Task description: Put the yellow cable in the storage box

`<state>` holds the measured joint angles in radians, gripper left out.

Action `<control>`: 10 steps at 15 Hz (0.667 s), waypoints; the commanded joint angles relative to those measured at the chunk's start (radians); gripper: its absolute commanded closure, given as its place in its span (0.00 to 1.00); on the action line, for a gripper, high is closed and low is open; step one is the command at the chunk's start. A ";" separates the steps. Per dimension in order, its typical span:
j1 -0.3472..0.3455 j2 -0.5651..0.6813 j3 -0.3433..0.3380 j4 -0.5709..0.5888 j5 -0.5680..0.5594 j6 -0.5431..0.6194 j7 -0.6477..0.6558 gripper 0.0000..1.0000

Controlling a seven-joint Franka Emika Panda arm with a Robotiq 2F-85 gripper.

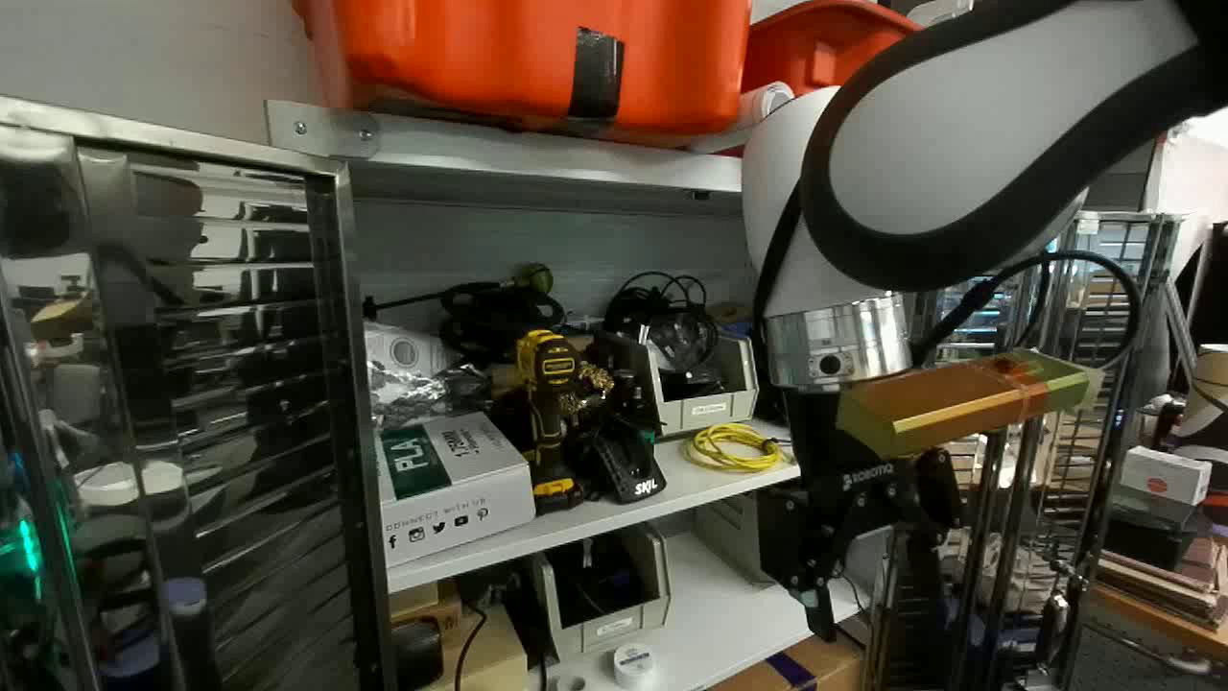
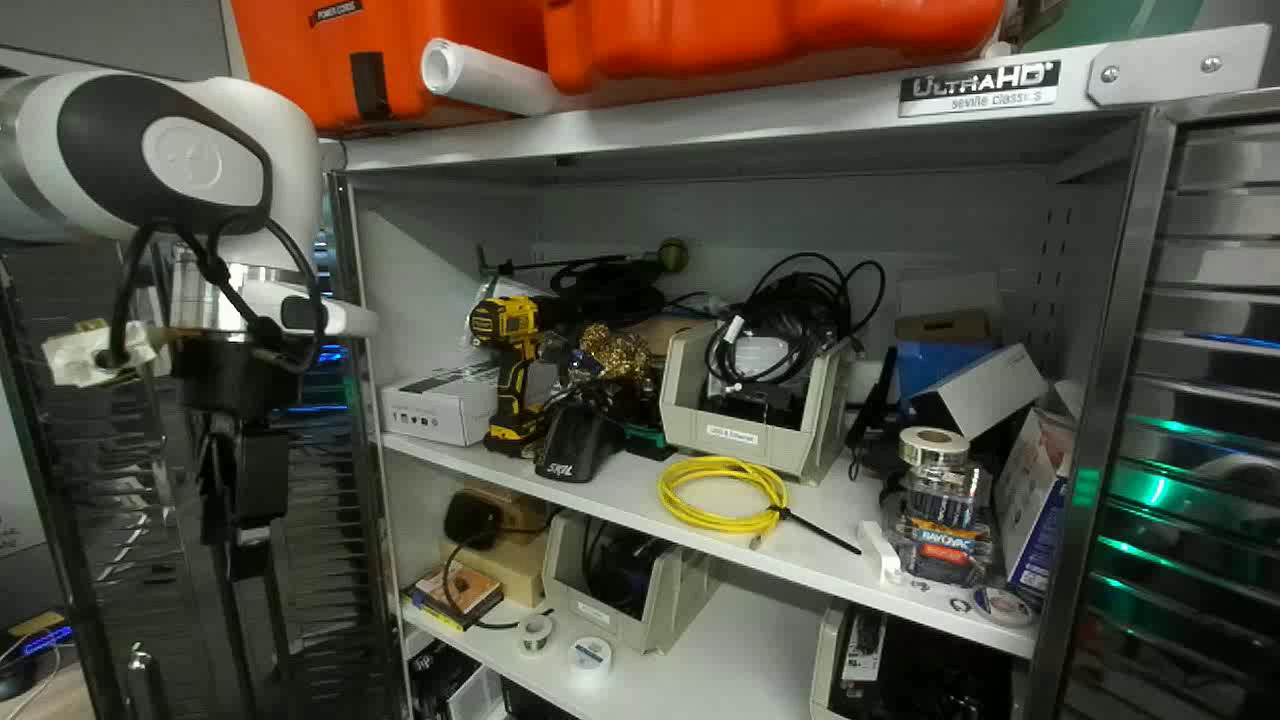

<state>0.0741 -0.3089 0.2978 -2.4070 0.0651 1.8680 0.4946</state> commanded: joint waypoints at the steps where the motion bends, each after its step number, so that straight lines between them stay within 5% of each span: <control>1: 0.021 0.002 -0.020 0.004 -0.006 -0.001 0.005 0.00; 10: 0.021 0.002 -0.020 0.014 -0.006 -0.001 0.005 0.00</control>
<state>0.0741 -0.3092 0.2977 -2.3948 0.0650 1.8694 0.4946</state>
